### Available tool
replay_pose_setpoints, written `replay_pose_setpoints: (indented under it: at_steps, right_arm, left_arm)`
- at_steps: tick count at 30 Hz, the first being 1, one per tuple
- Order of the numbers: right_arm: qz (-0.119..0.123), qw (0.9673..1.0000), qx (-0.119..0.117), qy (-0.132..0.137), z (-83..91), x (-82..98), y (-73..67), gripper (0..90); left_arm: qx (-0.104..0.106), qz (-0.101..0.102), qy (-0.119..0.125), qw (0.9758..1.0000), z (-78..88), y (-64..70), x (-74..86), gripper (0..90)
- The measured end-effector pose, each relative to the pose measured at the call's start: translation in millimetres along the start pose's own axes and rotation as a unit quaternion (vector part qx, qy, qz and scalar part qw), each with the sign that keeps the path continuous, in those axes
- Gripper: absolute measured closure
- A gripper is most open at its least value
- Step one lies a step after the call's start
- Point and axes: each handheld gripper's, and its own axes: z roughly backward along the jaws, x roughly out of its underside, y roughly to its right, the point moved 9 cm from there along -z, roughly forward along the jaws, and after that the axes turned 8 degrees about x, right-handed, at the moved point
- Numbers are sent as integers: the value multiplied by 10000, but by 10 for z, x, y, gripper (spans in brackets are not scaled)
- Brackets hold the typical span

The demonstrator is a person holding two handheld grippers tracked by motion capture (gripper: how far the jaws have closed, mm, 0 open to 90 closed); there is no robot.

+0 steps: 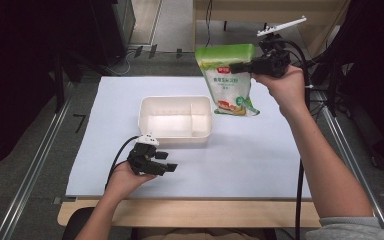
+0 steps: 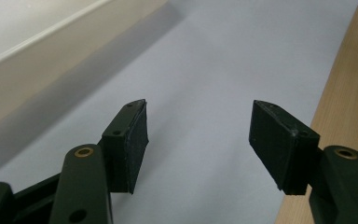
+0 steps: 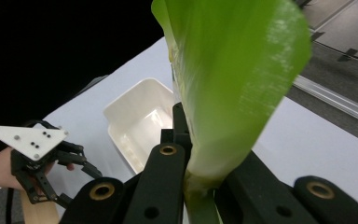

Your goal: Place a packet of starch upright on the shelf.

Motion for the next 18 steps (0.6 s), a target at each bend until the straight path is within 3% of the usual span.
replay_pose_setpoints:
  at_steps: [5, 14, 18]
  right_arm:
    - [53, 9999, -141, -2, -105, -93, -111, 900]
    - [303, 9977, -606, 51, -366, -219, -299, 900]
    - [338, 9973, -646, 22, -449, -241, -351, 900]
  left_arm:
    - [17, -25, 24, 10000, 0, 5, -13, 379]
    - [41, -20, 24, 10000, -4, 6, -25, 380]
    - [37, -7, 63, 10000, -5, 5, -29, 381]
